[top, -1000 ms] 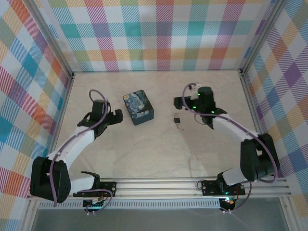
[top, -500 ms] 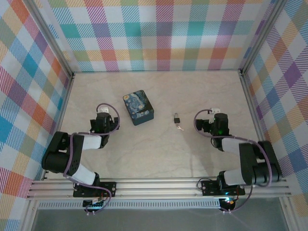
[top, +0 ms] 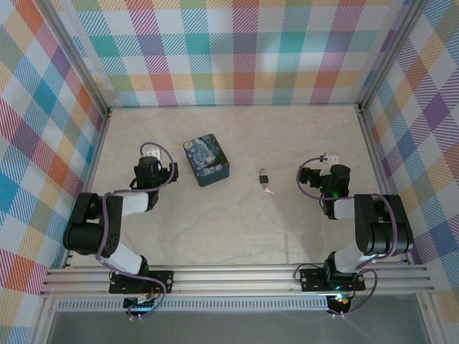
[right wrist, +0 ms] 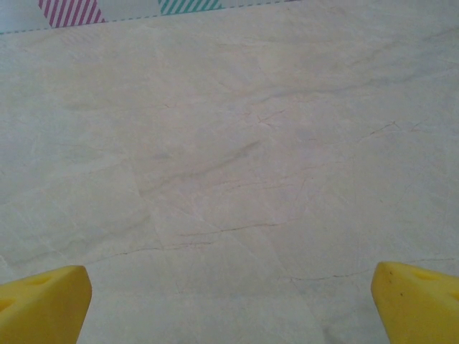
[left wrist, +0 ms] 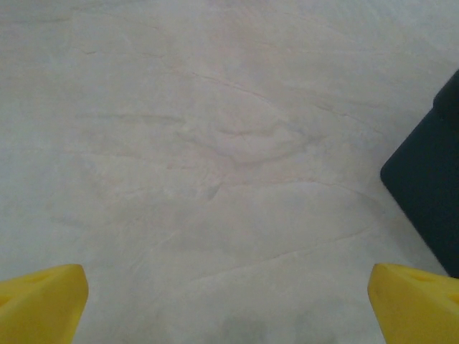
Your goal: Unlock the padlock with the key
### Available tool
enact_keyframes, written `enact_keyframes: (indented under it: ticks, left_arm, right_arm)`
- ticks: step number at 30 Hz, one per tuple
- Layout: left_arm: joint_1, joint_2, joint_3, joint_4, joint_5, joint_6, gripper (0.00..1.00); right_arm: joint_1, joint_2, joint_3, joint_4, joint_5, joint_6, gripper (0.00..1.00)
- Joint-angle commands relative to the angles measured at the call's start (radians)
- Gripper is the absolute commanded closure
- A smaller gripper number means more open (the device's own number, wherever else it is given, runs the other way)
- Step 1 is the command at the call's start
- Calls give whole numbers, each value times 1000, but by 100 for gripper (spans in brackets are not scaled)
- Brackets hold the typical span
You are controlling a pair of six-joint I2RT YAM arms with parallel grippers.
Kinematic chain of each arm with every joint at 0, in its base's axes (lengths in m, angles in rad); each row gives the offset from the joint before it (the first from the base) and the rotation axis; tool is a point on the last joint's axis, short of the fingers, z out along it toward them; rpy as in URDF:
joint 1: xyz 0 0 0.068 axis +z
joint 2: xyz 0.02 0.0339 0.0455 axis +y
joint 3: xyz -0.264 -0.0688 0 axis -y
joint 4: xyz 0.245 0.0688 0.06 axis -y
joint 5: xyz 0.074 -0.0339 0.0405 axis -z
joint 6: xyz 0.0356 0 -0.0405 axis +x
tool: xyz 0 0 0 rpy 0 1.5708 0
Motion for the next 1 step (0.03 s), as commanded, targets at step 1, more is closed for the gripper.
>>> enact_keyframes:
  ticks: [1]
  left_arm:
    - [1, 167, 273, -368, 54, 34, 0]
  right_arm:
    - [5, -6, 5, 42, -19, 10, 0]
